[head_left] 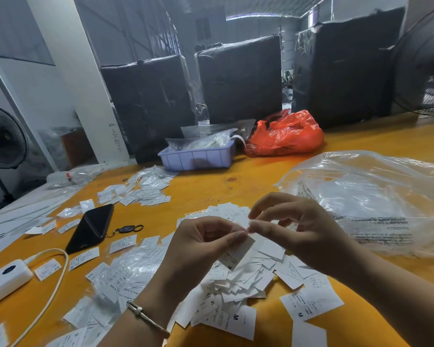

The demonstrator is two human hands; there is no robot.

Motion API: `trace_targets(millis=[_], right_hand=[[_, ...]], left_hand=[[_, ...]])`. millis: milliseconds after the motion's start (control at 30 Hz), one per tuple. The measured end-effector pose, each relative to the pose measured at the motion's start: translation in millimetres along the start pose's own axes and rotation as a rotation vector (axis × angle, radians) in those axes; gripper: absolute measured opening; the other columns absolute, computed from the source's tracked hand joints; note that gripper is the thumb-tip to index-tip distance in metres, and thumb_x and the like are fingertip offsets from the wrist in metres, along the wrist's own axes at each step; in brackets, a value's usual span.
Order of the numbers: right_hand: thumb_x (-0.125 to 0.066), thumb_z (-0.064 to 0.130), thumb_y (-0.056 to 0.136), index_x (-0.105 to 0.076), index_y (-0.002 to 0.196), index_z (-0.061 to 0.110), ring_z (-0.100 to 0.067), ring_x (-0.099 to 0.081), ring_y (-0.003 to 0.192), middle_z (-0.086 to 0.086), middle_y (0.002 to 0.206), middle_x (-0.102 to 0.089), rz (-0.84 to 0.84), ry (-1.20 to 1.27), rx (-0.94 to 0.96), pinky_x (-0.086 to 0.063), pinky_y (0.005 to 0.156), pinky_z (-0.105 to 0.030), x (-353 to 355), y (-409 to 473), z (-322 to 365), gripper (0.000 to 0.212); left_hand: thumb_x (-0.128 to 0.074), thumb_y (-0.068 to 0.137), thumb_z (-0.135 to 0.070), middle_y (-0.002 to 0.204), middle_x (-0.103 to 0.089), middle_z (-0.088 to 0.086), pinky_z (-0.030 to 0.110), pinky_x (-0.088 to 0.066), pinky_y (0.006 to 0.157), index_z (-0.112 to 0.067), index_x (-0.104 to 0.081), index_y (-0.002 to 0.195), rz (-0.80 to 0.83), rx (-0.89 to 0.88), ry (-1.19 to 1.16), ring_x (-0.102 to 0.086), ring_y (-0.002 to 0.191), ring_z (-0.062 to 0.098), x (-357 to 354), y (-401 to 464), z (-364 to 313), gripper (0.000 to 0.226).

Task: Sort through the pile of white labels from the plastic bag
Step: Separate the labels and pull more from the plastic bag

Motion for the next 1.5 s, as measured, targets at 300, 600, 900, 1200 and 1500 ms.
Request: trace_targets(millis=[300, 600, 900, 1200, 1500], right_hand=[[-0.064, 0.022, 0.08, -0.068, 0.089, 0.013, -0.028, -0.059, 0.08, -0.006, 0.085, -0.067, -0.366, -0.974, -0.472, -0.04, 0.071, -0.032, 94, -7, -55, 0.013], [-0.053, 0.022, 0.09, -0.063, 0.099, 0.023, -0.025, -0.048, 0.106, 0.0, 0.1, -0.055, -0.078, -1.206, -0.703, -0.036, 0.087, -0.037, 96, -15, -97, 0.014], [-0.055, 0.022, 0.092, -0.074, 0.083, 0.014, -0.032, -0.06, 0.084, -0.007, 0.085, -0.069, -0.29, -1.095, -0.503, -0.048, 0.077, -0.036, 100, -7, -73, 0.023], [-0.073, 0.018, 0.081, -0.066, 0.066, 0.011, -0.014, -0.059, 0.052, -0.002, 0.056, -0.063, -0.284, -0.329, -0.276, -0.045, 0.051, -0.026, 54, -2, -37, 0.018], [-0.073, 0.018, 0.077, -0.074, 0.082, 0.008, -0.014, -0.062, 0.058, -0.01, 0.069, -0.07, 0.231, 0.361, -0.42, -0.045, 0.053, -0.021, -27, -10, -45, 0.011]], left_hand=[[-0.079, 0.08, -0.014, 0.081, -0.076, 0.003, 0.016, -0.051, 0.064, -0.019, -0.076, 0.081, -0.084, 0.05, 0.045, -0.068, 0.074, 0.009, 17, 3, 6, 0.006], [-0.068, 0.086, -0.006, 0.072, -0.07, -0.001, 0.03, -0.044, 0.069, -0.017, -0.072, 0.073, -0.212, 0.265, 0.171, -0.061, 0.073, 0.017, 56, 6, 28, 0.017], [-0.054, 0.077, -0.008, 0.056, -0.062, 0.001, 0.029, -0.034, 0.054, -0.009, -0.069, 0.068, -0.309, 0.399, 0.784, -0.044, 0.052, 0.017, 91, 2, 46, 0.017], [-0.059, 0.089, -0.016, 0.088, -0.063, -0.017, 0.022, -0.042, 0.064, -0.03, -0.068, 0.083, -0.274, 0.14, 0.764, -0.056, 0.081, -0.001, 56, 6, 20, 0.018], [-0.07, 0.078, -0.043, 0.095, -0.074, -0.003, 0.029, -0.056, 0.079, -0.029, -0.068, 0.11, 0.156, 0.07, 0.22, -0.069, 0.09, 0.01, -7, 3, 13, 0.035]])
Point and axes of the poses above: each hand's wrist, its own y-axis towards the middle knuckle, its own x-axis out of the back of the hand, z = x × y, the point moved 9 cm from there along y, towards the middle knuckle
